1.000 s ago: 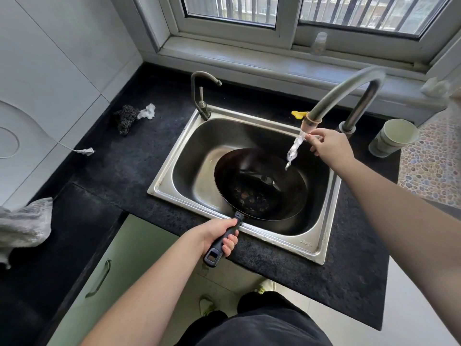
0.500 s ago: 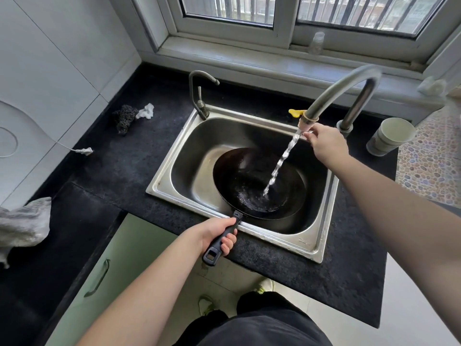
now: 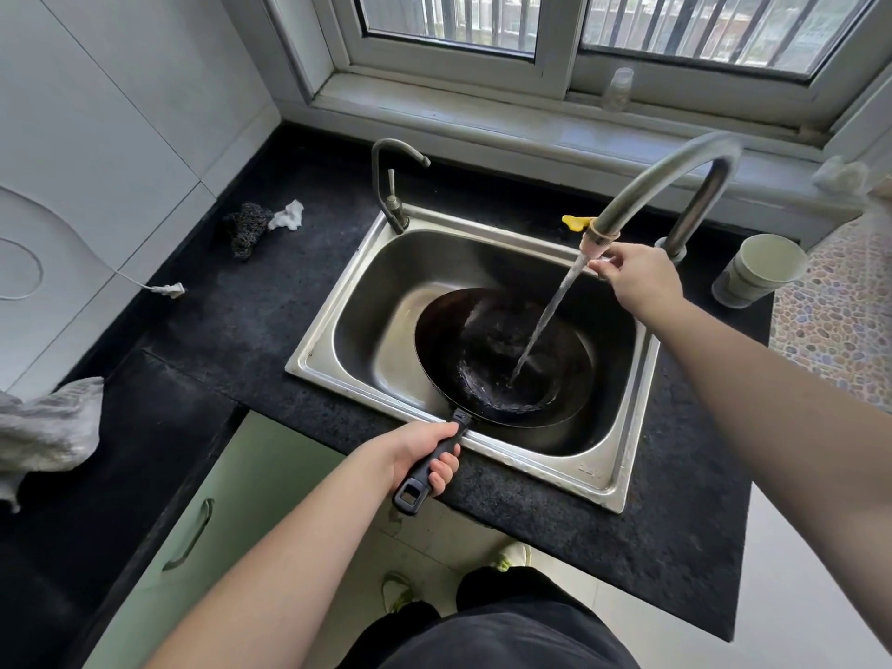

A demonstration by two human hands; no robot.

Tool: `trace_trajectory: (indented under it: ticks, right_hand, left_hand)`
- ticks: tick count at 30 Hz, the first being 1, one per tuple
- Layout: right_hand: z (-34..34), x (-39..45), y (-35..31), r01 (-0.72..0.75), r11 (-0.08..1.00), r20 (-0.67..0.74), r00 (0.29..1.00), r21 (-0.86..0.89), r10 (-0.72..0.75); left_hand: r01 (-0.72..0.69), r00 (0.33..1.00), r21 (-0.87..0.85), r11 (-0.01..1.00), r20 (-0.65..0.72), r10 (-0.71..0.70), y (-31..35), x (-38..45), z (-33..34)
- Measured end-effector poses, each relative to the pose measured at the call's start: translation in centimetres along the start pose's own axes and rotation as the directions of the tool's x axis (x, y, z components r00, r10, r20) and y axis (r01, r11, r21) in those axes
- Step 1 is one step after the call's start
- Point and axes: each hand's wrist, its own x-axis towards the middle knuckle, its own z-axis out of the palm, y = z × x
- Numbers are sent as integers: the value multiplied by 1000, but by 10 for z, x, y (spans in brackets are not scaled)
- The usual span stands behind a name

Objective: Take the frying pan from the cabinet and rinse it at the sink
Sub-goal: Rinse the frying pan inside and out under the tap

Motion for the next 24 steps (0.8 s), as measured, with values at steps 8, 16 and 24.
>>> trace_trajectory:
  ticks: [8,16,24]
  right_hand:
    - [3,3,4,0,1000,29,1000,19,0]
    - [8,-9,1,-56,990,79,996,128,47]
    - [33,-99,1,-307,865,92,951,396,295]
  left_hand:
    - [-3,1000,-3,1000,-6,3,0,0,2]
    - [0,1000,-3,1000,-13,0,0,-1,2]
    - [-4,1000,-3,1000,0,4,0,-2,3]
